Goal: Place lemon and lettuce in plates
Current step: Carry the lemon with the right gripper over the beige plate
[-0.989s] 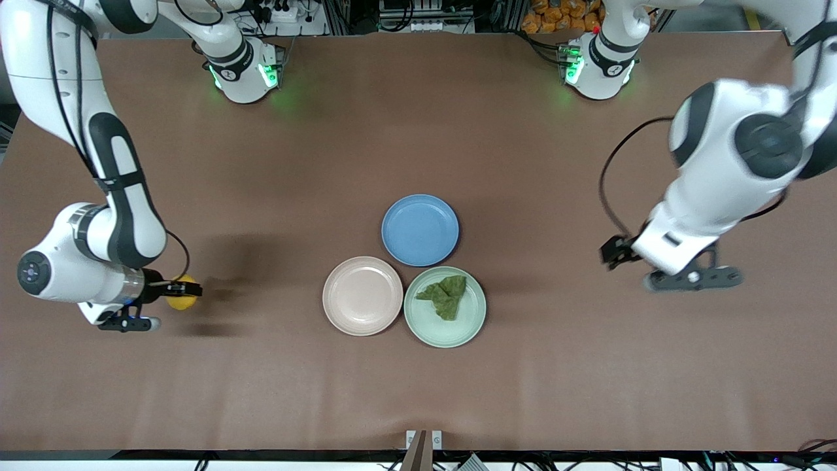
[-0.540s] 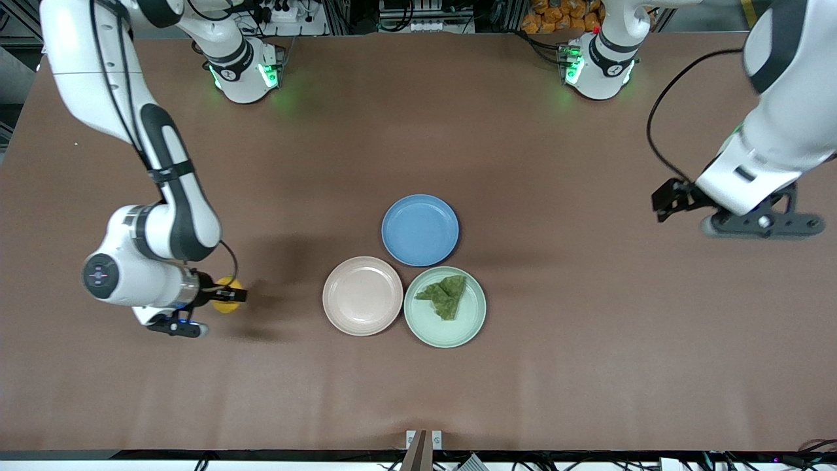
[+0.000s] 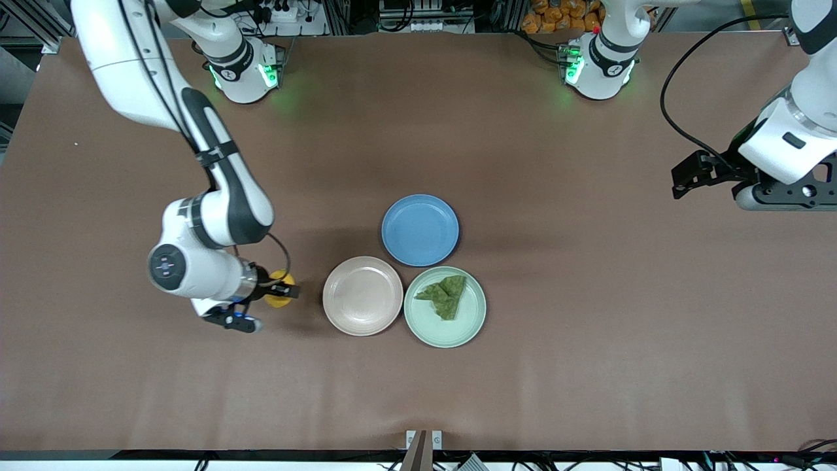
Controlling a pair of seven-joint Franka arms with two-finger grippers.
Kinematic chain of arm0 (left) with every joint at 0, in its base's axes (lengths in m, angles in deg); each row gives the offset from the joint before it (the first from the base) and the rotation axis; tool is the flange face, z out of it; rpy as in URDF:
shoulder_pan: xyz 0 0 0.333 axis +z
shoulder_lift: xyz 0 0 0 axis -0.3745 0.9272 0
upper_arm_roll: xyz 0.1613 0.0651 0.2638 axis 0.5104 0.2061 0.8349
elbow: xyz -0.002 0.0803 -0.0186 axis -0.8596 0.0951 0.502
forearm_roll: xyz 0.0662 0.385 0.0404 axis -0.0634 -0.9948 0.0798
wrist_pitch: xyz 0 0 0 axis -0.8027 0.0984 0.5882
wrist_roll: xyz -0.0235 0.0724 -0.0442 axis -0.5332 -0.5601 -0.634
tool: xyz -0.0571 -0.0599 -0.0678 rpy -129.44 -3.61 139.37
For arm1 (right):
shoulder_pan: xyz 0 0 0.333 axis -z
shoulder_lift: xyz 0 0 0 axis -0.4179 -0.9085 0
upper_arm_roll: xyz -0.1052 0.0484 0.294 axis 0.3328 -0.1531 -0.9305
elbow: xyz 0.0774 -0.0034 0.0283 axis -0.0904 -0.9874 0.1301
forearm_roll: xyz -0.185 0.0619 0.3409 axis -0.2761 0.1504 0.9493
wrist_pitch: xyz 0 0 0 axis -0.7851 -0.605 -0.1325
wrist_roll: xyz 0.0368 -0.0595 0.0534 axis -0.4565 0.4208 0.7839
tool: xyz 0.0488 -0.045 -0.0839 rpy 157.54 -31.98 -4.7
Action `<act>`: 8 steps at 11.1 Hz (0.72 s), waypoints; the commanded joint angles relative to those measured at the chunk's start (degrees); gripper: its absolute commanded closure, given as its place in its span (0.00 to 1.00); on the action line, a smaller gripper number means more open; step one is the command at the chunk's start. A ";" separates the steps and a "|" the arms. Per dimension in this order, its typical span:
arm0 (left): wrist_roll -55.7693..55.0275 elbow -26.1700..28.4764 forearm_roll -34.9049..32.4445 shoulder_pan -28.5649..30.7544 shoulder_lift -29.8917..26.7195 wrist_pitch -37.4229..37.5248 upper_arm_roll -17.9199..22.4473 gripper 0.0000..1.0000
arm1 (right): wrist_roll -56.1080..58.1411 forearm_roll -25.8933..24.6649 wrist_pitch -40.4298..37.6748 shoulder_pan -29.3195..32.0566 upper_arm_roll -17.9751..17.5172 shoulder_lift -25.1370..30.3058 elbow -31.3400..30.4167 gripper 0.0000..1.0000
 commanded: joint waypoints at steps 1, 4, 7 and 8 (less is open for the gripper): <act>-0.28 3.45 1.33 0.63 -3.03 -0.40 -0.93 0.00 | -5.98 0.61 -0.16 -5.27 0.13 -2.58 3.56 0.58; -0.28 5.03 1.33 0.63 -4.08 -1.01 -0.76 0.00 | -11.16 0.61 1.58 -8.45 0.13 -5.39 6.12 0.58; -0.28 4.77 1.25 0.72 -3.73 -1.97 -0.85 0.00 | -12.49 4.36 7.29 -10.47 -0.13 -7.94 6.21 0.58; -0.36 4.51 1.25 0.20 -3.56 -2.50 -0.85 0.00 | -12.40 6.65 9.48 -11.17 -0.13 -8.73 6.47 0.58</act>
